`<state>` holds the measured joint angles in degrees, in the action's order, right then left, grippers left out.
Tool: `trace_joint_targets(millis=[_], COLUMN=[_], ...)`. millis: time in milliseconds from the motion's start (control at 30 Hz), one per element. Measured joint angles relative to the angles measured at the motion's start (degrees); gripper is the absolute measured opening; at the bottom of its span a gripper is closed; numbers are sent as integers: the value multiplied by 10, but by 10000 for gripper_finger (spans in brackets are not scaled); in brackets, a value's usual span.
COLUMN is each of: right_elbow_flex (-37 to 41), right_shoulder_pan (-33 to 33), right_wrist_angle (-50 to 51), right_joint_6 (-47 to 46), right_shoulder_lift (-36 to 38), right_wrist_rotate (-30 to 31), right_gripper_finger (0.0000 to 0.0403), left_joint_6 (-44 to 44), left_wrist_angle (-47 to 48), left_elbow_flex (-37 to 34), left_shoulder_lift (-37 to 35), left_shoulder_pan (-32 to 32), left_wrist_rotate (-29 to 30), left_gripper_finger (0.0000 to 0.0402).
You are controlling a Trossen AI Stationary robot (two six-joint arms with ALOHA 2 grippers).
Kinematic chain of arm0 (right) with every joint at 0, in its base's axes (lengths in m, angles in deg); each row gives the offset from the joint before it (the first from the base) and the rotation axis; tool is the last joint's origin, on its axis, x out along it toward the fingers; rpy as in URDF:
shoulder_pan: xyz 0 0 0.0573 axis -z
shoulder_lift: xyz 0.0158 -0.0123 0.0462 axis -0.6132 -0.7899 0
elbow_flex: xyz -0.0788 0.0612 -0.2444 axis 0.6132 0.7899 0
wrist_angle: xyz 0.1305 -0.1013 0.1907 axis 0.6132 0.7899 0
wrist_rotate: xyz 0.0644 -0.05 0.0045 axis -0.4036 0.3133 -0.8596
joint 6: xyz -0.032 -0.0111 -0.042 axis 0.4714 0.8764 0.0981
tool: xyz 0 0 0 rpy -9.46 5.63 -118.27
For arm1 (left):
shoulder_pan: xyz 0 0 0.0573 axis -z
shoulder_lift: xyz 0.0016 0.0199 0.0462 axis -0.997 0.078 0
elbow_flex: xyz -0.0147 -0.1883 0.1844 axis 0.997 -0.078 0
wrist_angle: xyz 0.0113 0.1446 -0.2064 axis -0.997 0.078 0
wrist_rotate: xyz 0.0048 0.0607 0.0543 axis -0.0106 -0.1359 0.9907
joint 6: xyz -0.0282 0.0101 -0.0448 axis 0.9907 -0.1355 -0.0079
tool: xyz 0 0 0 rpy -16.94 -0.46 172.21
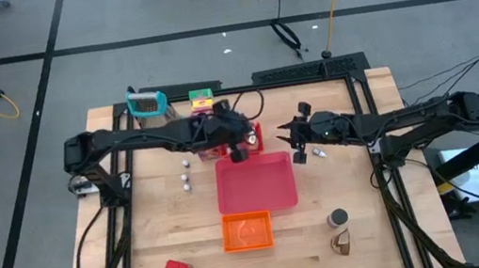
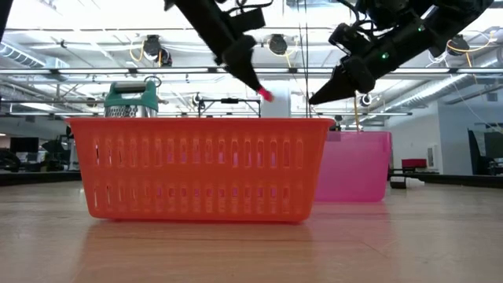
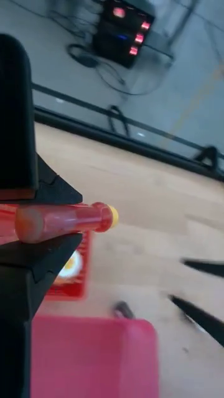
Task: Pick & Place Kitchen Items
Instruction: Put the transparent food coloring bottle into the red bin
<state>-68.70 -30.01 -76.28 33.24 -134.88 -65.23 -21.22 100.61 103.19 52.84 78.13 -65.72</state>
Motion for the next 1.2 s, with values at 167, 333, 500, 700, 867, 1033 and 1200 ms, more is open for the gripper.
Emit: trace_joint_targets(millis=[167,333,500,700,867,1033,1200], right_elbow_flex=[0,0,0,0,0,0,0], right_shoulder_pan=[0,0,0,0,0,0,0], right_wrist_angle=[2,4,10,20,21,21,23], right_joint_6=[0,0,-11,-13,-13,-19,-26], right_shoulder_lift=[0,0,0,0,0,0,0], right_wrist_rotate=[-1,-2,-2,-2,-2,-2,-2], right_gripper_finger=[114,109,109,109,105,106,105], left_joint_6=[45,63,67,67,73,76,85], left_wrist_angle=[73,120,76,-18,-96,-190,-214], left_elbow_flex=[0,-6,-56,-121,-165,-211,-225], left_shoulder_lift=[-28,-26,-26,-27,-27,-27,-27], left_shoulder_pan=[-9,-18,-30,-43,-43,-45,-48], left_wrist_rotate=[29,25,-17,-57,-65,-64,-64], left_gripper_finger=[52,52,49,69,57,58,114])
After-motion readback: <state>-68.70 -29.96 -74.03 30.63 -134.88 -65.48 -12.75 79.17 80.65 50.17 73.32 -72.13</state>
